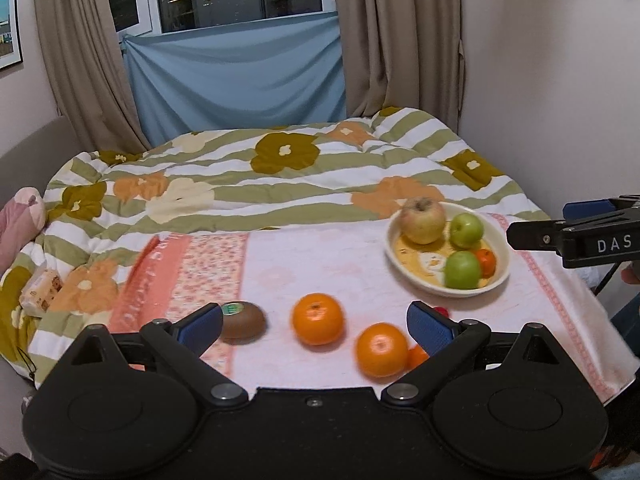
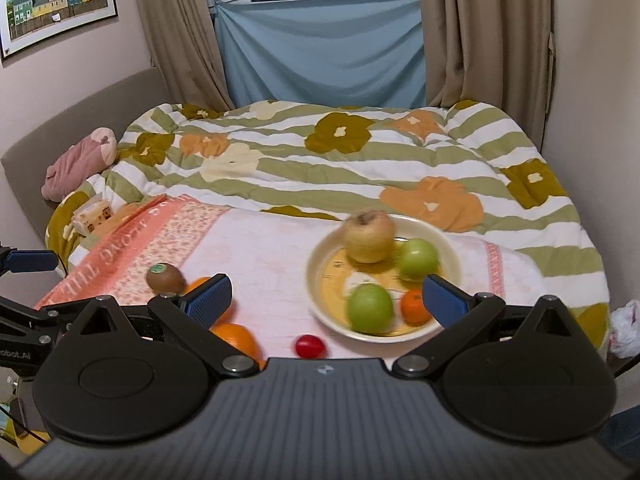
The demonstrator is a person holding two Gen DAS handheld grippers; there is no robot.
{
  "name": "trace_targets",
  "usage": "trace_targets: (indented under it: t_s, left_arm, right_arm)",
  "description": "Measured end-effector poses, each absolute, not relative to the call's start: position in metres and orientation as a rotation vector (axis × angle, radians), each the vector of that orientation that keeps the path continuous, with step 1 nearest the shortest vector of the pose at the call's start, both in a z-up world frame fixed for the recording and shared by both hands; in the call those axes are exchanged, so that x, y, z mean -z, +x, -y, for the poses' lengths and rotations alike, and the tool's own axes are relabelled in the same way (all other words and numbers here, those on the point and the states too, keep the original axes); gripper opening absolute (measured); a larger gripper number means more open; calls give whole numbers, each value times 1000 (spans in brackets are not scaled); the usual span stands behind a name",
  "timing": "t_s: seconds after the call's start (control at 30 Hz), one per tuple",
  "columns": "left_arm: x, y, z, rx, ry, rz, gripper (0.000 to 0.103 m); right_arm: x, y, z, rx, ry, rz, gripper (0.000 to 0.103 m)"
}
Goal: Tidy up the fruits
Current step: 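Open both tools and withdraw them from the bowl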
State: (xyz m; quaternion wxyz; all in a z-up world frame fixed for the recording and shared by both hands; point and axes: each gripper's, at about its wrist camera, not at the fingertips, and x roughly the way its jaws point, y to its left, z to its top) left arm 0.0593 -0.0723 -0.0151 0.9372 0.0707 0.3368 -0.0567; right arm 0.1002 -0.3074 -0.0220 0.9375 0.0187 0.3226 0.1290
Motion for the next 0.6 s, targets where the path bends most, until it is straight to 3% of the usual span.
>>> trace_targets:
  t_s: [0.6]
  left_arm:
    - [64, 132, -35, 228, 221, -712, 100]
  right_arm:
    - [60, 131, 156, -163, 41, -757, 103]
